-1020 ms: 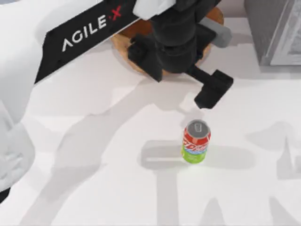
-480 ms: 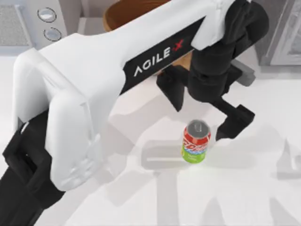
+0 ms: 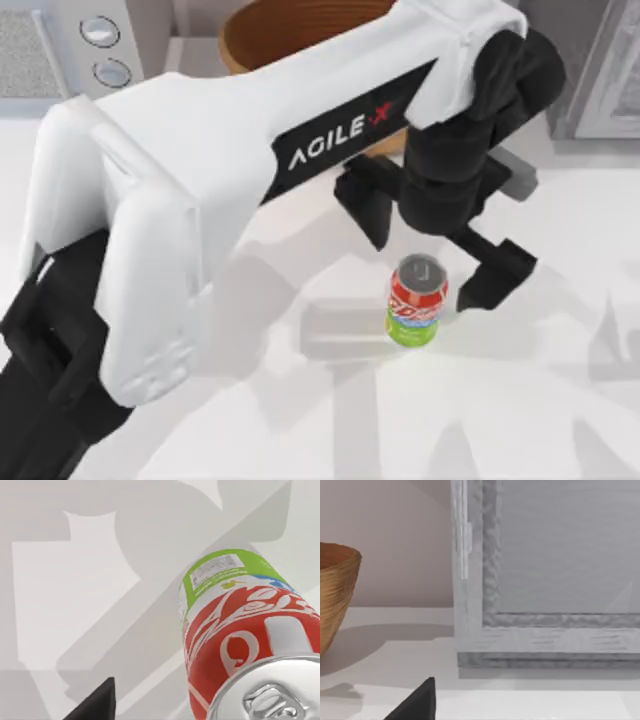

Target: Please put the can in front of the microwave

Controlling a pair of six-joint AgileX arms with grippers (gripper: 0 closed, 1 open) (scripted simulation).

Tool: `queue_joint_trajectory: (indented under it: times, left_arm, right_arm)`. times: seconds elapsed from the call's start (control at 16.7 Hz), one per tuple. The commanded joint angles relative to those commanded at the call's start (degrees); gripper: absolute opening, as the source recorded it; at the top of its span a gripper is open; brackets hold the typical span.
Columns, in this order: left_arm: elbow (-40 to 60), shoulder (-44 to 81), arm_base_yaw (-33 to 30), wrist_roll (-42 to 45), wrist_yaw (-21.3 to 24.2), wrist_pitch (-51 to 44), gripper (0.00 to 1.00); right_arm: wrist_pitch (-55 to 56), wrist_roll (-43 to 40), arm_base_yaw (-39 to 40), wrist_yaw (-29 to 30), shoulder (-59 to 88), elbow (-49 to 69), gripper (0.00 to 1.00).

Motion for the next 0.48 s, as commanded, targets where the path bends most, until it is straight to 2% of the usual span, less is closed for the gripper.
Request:
queue_joint_trajectory:
  times: [0.24, 0.48]
  left_arm:
    - [-8.66, -0.71, -0.08, -0.08, -0.01, 7.77, 1.0]
    - [-9.61, -0.79, -0.1, -0.1, -0.01, 8.71, 1.0]
  right_arm:
    - [0.0, 0.0, 0.0, 0.0, 0.0, 0.0, 1.0]
    - [0.0, 0.0, 0.0, 0.0, 0.0, 0.0, 1.0]
